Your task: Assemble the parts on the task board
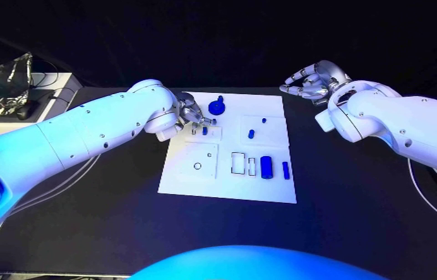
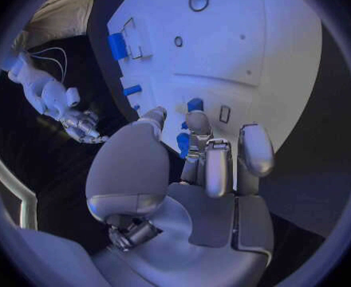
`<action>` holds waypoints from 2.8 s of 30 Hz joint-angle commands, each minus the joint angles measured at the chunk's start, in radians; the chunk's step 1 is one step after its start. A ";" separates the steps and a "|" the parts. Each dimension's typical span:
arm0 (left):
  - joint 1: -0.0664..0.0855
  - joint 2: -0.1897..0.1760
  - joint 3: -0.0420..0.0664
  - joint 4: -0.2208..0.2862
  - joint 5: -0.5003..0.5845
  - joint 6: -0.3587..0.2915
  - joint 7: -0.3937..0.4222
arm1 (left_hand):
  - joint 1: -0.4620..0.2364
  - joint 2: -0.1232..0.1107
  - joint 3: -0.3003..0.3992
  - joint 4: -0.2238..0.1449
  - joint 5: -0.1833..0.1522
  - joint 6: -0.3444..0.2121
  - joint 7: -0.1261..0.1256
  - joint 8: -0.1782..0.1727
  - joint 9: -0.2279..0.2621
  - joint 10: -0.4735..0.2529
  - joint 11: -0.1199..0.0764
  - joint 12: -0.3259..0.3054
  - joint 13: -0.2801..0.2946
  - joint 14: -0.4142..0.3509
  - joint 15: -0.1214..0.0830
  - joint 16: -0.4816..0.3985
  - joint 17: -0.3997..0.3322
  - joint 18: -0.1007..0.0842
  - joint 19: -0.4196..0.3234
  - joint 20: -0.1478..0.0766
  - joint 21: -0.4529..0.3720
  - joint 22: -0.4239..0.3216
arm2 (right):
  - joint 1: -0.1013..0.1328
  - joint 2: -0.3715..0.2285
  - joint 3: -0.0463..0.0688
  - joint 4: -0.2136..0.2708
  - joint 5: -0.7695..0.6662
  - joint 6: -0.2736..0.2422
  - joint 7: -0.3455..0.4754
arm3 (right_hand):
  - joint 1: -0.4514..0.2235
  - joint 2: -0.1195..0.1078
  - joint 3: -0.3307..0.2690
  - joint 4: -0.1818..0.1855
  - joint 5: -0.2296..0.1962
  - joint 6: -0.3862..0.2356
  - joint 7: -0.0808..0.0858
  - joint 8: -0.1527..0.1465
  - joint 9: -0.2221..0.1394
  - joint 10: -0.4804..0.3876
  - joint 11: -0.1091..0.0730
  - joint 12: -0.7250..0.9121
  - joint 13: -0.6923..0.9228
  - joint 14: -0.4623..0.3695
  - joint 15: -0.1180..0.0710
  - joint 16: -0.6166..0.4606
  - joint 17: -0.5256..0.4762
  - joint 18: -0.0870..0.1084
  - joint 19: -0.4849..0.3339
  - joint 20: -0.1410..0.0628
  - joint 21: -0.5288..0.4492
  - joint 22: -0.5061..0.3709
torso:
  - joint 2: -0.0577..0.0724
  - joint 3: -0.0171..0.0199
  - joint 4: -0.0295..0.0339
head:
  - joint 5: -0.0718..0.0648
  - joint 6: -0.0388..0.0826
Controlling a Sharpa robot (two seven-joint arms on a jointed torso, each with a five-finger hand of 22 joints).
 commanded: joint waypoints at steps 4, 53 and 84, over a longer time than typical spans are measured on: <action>0.002 -0.018 0.058 0.007 0.091 -0.007 0.036 | 0.058 0.031 -0.009 -0.002 0.016 -0.048 0.026 -0.022 -0.044 -0.059 0.023 -0.022 -0.035 0.026 0.023 -0.031 0.051 0.021 -0.059 0.018 -0.048 -0.072 | -0.001 -0.002 0.000 -0.004 -0.004 0.006 0.013 | -0.008 0.000 0.006 0.000 0.006 -0.007 -0.001 0.005 0.001 -0.005 -0.001 -0.003 0.116 0.082 -0.006 -0.006 0.154 0.014 0.043 -0.008 -0.004 0.163 | 0.001 0.0024 0.0000 | -0.001 0.009; 0.078 0.193 0.079 -0.455 -0.007 0.040 0.055 | 0.024 -0.012 0.122 0.000 0.011 -0.096 0.066 -0.058 -0.221 -0.116 0.060 -0.018 -0.091 0.009 0.055 -0.032 0.018 0.026 -0.076 0.047 -0.070 -0.094 | 0.002 -0.003 0.001 0.005 -0.008 0.000 0.018 | -0.011 0.001 0.009 0.001 0.007 -0.009 -0.001 0.009 0.003 -0.004 -0.001 -0.002 0.116 0.083 -0.006 -0.005 0.156 0.013 0.044 -0.009 -0.003 0.164 | 0.040 -0.0099 -0.0106 | 0.001 0.087; 0.078 0.197 0.063 -0.466 -0.014 0.108 0.042 | 0.058 0.002 0.141 -0.002 0.016 -0.105 0.067 -0.051 -0.244 -0.123 0.060 -0.008 -0.095 0.016 0.056 -0.020 0.035 0.022 -0.063 0.048 -0.058 -0.074 | 0.003 -0.004 0.001 0.004 -0.010 0.001 0.018 | -0.011 0.000 0.011 0.000 0.007 -0.010 -0.001 0.012 0.005 -0.002 -0.001 0.000 0.118 0.083 -0.007 -0.005 0.156 0.013 0.044 -0.009 -0.003 0.164 | 0.042 -0.0082 -0.0125 | 0.009 0.086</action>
